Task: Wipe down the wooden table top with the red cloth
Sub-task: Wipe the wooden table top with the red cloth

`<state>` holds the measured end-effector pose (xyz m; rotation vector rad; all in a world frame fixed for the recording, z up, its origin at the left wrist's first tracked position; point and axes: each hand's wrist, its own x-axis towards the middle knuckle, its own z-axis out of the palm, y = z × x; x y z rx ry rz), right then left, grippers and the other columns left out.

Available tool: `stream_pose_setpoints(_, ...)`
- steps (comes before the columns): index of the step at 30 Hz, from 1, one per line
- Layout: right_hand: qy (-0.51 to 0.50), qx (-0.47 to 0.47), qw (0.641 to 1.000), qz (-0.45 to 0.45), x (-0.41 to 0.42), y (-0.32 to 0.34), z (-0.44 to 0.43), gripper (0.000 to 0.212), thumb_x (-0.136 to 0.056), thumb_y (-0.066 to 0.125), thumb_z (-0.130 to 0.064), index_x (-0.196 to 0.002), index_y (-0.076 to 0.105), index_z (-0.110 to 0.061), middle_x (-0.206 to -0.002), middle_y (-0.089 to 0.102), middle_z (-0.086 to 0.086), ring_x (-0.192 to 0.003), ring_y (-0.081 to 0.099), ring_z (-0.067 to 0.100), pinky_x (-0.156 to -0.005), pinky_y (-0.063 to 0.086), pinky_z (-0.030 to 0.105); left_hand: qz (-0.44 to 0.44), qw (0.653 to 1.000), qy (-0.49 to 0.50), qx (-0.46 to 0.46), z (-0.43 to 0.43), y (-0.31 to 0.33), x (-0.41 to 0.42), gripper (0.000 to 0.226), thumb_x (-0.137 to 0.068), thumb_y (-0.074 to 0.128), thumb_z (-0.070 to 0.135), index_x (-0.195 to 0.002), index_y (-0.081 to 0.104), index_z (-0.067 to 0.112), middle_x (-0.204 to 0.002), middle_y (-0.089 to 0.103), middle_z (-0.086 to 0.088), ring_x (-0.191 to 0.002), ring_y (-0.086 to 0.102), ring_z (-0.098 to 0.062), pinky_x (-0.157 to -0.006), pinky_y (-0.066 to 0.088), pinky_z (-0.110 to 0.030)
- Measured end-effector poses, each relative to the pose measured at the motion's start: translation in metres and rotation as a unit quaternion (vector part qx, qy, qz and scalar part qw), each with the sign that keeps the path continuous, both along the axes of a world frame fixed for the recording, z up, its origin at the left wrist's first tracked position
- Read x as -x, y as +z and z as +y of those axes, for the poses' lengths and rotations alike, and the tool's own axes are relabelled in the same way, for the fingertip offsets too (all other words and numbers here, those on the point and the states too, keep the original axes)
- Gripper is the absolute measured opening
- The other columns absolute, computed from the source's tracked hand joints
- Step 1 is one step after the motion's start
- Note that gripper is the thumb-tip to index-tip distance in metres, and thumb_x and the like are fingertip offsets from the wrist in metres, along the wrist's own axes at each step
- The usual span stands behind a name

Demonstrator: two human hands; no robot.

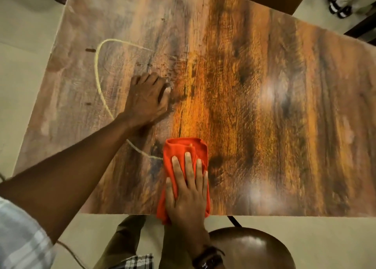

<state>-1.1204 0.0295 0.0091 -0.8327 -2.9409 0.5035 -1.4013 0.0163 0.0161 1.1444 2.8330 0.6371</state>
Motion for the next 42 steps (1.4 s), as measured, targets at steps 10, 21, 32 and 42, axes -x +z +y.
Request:
stream_pose_setpoints(10, -0.019, 0.014, 0.998, 0.050, 0.165, -0.006, 0.112, 0.057, -0.098, 0.034, -0.047, -0.153, 0.036, -0.034, -0.165, 0.024, -0.002, -0.154, 0.016, 0.026, -0.124, 0.011, 0.053, 0.033, 0.999, 0.027, 0.016, 0.018, -0.014, 0.042, 0.052, -0.103, 0.039, 0.031, -0.147, 0.038, 0.003, -0.152, 0.041, -0.018, -0.140, 0.036, -0.036, -0.116, 0.026, -0.054)
stream_pose_setpoints(21, -0.020, 0.035, 0.999, 0.011, 0.337, 0.014, 0.208, 0.055, -0.105, 0.033, -0.043, -0.158, 0.020, -0.035, -0.169, 0.006, -0.003, -0.155, 0.002, 0.027, -0.124, -0.002, 0.052, 0.010, 0.999, 0.034, 0.022, 0.021, -0.011, 0.051, 0.057, -0.105, 0.030, 0.038, -0.155, 0.029, 0.012, -0.163, 0.027, -0.008, -0.153, 0.017, -0.025, -0.124, 0.005, -0.047)
stream_pose_setpoints(32, 0.017, 0.004, 1.000, 0.016, 0.144, -0.004, 0.110, 0.055, -0.103, 0.037, -0.046, -0.156, 0.025, -0.039, -0.167, 0.012, -0.009, -0.156, 0.003, 0.018, -0.126, 0.006, 0.048, 0.043, 0.998, 0.031, 0.018, 0.038, -0.002, 0.090, 0.041, -0.097, 0.043, 0.035, -0.125, 0.052, 0.006, -0.126, 0.054, -0.015, -0.114, 0.050, -0.033, -0.094, 0.031, -0.046)
stream_pose_setpoints(42, -0.060, 0.031, 0.998, 0.010, 0.299, -0.001, 0.267, 0.061, -0.100, 0.027, -0.049, -0.158, 0.021, -0.033, -0.168, 0.011, -0.001, -0.155, 0.007, 0.029, -0.122, 0.001, 0.058, 0.007, 0.997, 0.040, 0.063, 0.049, -0.014, 0.094, 0.064, -0.102, 0.027, 0.043, -0.154, 0.030, 0.007, -0.161, 0.030, -0.014, -0.151, 0.022, -0.029, -0.123, 0.011, -0.053)
